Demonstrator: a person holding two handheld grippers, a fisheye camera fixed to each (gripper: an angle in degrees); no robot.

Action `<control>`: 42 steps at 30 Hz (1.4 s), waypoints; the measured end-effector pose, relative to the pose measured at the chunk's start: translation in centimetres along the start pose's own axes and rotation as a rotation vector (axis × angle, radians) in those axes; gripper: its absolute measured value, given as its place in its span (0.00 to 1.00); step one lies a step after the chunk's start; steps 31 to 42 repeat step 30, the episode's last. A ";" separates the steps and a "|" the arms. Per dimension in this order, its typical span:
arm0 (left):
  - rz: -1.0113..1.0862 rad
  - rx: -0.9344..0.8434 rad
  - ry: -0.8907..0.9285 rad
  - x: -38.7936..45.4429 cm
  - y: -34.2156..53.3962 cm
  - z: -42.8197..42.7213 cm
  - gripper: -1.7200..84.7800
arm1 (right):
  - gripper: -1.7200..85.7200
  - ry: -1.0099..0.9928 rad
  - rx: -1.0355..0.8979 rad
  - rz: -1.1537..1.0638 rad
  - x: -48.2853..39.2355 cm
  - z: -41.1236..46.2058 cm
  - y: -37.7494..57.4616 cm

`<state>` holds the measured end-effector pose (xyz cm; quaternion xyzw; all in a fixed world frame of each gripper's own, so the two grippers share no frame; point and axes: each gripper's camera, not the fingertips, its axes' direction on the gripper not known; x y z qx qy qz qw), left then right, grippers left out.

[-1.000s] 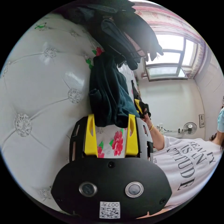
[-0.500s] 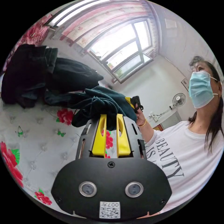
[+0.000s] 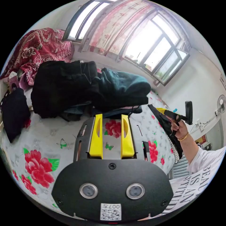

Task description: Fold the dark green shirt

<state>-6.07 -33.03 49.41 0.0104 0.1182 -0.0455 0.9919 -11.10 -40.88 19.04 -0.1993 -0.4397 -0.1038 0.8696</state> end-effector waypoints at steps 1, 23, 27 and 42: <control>0.007 -0.061 -0.032 0.5 1.7 1.1 0.13 | 0.10 0.035 -0.080 0.003 -0.1 1.4 2.2; 0.603 -0.780 -0.297 28.9 10.8 17.1 0.01 | 0.13 0.735 0.071 0.755 9.2 -14.9 40.6; 0.680 -0.799 -0.359 30.6 11.5 18.0 0.01 | 0.15 1.028 0.183 1.076 16.4 -26.5 49.0; 0.694 -0.805 -0.370 31.0 11.2 18.2 0.01 | 0.17 1.096 0.159 1.243 20.5 -30.8 53.4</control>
